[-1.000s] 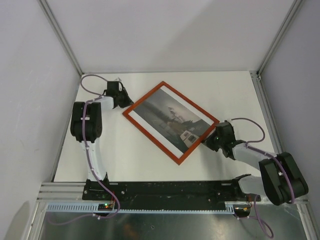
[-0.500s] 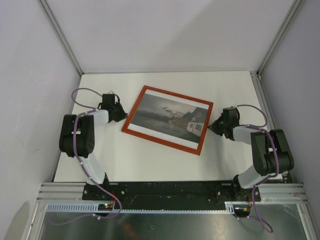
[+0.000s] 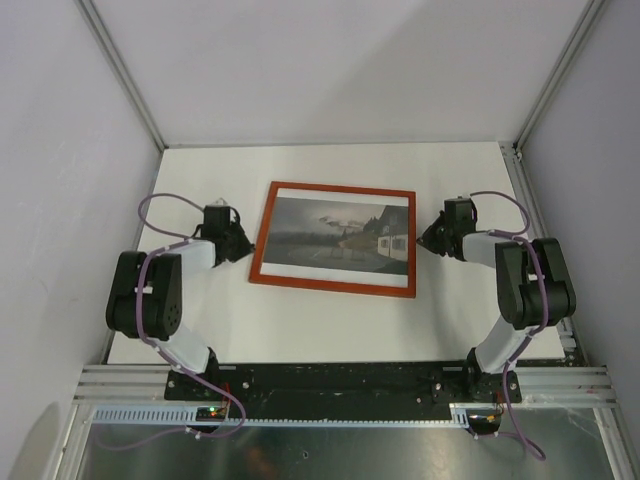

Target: Put the photo into the frame

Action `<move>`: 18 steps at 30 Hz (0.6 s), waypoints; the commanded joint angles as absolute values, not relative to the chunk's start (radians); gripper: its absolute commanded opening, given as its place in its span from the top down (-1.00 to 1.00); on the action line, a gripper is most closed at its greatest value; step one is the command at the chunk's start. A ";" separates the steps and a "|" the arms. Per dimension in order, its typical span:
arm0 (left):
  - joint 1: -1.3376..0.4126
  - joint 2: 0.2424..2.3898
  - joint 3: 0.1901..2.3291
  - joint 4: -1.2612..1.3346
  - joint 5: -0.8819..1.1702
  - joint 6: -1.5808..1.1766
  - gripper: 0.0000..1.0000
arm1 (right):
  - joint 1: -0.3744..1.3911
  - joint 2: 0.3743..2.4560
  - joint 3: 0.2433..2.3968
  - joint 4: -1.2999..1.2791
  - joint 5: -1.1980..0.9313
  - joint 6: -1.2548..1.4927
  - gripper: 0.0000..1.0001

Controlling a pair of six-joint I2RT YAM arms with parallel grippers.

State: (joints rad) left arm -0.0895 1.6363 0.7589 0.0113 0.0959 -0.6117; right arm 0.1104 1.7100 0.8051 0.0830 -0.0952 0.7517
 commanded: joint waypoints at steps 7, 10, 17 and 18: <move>-0.169 1.550 0.678 -0.019 0.192 -0.674 1.00 | 0.149 1.795 0.841 -0.065 -0.184 0.711 1.00; -0.169 1.547 0.672 -0.019 0.186 -0.669 1.00 | 0.152 1.802 0.853 -0.068 -0.181 0.708 1.00; -0.169 1.544 0.668 -0.018 0.189 -0.661 1.00 | 0.157 1.817 0.869 -0.077 -0.172 0.700 1.00; -0.169 1.543 0.667 -0.018 0.189 -0.660 1.00 | 0.158 1.817 0.869 -0.078 -0.171 0.701 1.00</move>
State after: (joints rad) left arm -0.1143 1.5612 0.6861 -0.0017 0.0769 -0.6292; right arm 0.1108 1.7599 0.8803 0.0463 -0.0872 0.7158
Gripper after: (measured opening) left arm 0.003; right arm 0.007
